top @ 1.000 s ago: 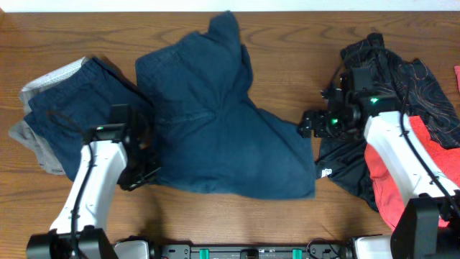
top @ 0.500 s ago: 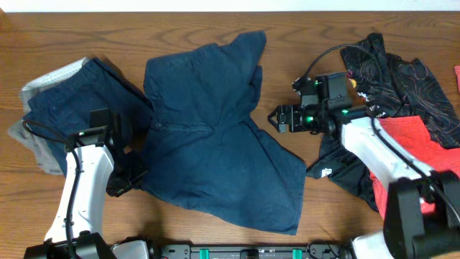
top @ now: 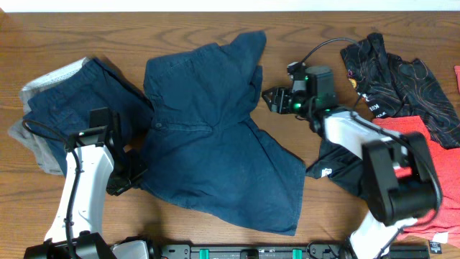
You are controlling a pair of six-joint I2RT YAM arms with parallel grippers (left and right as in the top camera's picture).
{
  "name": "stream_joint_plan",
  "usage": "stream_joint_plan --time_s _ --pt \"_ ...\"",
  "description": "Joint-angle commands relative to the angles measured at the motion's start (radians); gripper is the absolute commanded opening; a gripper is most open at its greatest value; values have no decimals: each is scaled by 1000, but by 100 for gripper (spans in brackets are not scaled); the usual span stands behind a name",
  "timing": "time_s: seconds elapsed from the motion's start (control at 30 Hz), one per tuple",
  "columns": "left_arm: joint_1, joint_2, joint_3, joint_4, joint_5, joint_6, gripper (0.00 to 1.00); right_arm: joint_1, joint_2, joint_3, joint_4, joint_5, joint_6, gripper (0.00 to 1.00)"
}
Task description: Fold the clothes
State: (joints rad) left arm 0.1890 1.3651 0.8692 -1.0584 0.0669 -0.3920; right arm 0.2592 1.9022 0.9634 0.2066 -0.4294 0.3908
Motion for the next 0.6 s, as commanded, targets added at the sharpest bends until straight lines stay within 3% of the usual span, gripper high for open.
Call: stream_joint_plan --time_s 0.0,0.27,0.57 --pt "6 -7 18 1 -22 2 6 44 88 17 45 -4 100 63" --pt "6 -7 18 2 -22 2 6 69 261 180 36 22 163 61" --pt "6 -7 18 6 -22 2 6 32 280 219 2 56 171 58"
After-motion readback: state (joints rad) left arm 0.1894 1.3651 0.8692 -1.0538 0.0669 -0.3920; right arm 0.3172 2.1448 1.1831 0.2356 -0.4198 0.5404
